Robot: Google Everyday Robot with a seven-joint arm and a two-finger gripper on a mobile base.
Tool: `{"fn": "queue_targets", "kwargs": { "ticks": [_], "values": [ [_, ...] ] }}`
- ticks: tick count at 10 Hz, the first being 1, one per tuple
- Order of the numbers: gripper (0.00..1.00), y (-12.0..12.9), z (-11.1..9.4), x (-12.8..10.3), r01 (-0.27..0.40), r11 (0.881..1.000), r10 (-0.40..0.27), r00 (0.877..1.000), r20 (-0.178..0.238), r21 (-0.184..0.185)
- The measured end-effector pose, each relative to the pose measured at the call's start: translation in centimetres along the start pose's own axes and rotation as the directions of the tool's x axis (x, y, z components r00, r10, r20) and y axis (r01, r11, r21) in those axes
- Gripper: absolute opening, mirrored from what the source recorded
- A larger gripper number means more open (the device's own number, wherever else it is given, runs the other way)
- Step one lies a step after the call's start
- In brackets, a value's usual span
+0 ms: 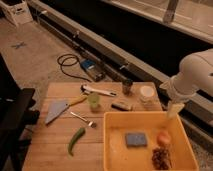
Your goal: Place banana in paper cup
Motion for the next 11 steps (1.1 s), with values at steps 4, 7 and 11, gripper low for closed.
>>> {"fn": "queue_targets", "kwargs": {
  "ticks": [4, 7, 11],
  "values": [
    [0.8, 0.0, 0.0, 0.0, 0.0, 1.0, 0.0, 1.0, 0.0, 0.0],
    [0.8, 0.0, 0.0, 0.0, 0.0, 1.0, 0.0, 1.0, 0.0, 0.0],
    [0.8, -0.8, -1.2, -1.1, 0.085, 0.995, -0.082, 0.995, -0.058, 0.043]
  ]
}}
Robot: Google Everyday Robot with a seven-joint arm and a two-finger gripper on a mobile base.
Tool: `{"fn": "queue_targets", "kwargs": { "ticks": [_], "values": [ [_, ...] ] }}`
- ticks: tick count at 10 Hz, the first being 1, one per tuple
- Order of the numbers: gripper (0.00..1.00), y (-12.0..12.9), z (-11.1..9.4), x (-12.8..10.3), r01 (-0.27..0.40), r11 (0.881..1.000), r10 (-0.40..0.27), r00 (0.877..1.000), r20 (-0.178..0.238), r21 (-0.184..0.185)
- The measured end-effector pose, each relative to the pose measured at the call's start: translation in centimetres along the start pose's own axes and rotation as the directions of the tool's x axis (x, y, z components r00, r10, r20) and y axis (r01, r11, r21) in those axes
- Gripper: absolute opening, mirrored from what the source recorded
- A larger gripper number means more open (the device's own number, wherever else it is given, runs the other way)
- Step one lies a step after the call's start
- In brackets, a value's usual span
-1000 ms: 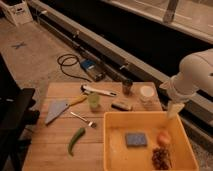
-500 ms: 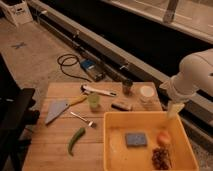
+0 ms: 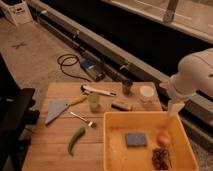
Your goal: Place banana in paper cup
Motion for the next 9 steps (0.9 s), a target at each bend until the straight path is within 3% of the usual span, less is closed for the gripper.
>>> {"fn": "queue_targets", "kwargs": {
  "ticks": [3, 5, 7, 9],
  "values": [
    [0.8, -1.7, -0.5, -5.5, 0.156, 0.988, -0.156, 0.987, -0.026, 0.018],
    [0.8, -2.0, -0.2, -11.0, 0.281, 0.959, -0.281, 0.96, -0.008, 0.022],
    [0.8, -1.9, -0.3, -12.5, 0.318, 0.948, -0.318, 0.948, -0.007, 0.028],
    [0.8, -1.8, -0.3, -12.4, 0.315, 0.949, -0.315, 0.949, -0.007, 0.027]
  ]
}}
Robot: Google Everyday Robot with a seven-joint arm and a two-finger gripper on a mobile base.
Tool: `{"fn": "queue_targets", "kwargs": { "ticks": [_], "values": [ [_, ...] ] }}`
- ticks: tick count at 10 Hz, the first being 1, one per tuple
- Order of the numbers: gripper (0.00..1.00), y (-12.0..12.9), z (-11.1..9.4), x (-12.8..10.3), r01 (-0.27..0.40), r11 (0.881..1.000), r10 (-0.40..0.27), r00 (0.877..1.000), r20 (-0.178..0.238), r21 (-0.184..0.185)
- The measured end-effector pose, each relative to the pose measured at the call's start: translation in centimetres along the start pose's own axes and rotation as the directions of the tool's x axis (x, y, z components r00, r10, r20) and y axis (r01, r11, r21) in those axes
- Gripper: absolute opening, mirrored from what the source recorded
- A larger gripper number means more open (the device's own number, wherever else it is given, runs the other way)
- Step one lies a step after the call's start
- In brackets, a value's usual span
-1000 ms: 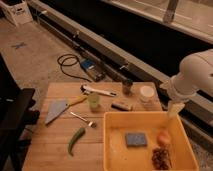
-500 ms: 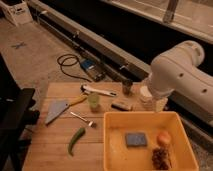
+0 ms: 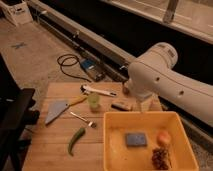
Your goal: Place banana in paper cup
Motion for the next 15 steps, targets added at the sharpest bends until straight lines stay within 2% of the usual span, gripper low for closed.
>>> {"fn": "queue_targets", "kwargs": {
  "ticks": [3, 5, 7, 8, 9, 11, 15],
  "values": [
    [0.8, 0.0, 0.9, 1.2, -0.006, 1.0, 0.006, 1.0, -0.003, -0.024],
    [0.8, -1.5, 3.0, 1.1, 0.011, 0.999, -0.01, 1.0, 0.028, -0.035],
    [0.8, -3.1, 4.9, -0.4, 0.028, 0.999, -0.025, 0.998, 0.065, -0.04],
    [0.8, -4.3, 6.3, -2.0, 0.035, 0.999, -0.031, 0.995, 0.093, -0.04],
    [0.8, -6.1, 7.9, -4.6, 0.039, 0.999, -0.034, 0.99, 0.134, -0.036],
    [0.8, -8.6, 9.8, -8.6, 0.044, 0.999, -0.038, 0.98, 0.197, -0.025],
    [0.8, -8.8, 10.0, -8.9, 0.043, 0.999, -0.038, 0.979, 0.202, -0.024]
  ]
}}
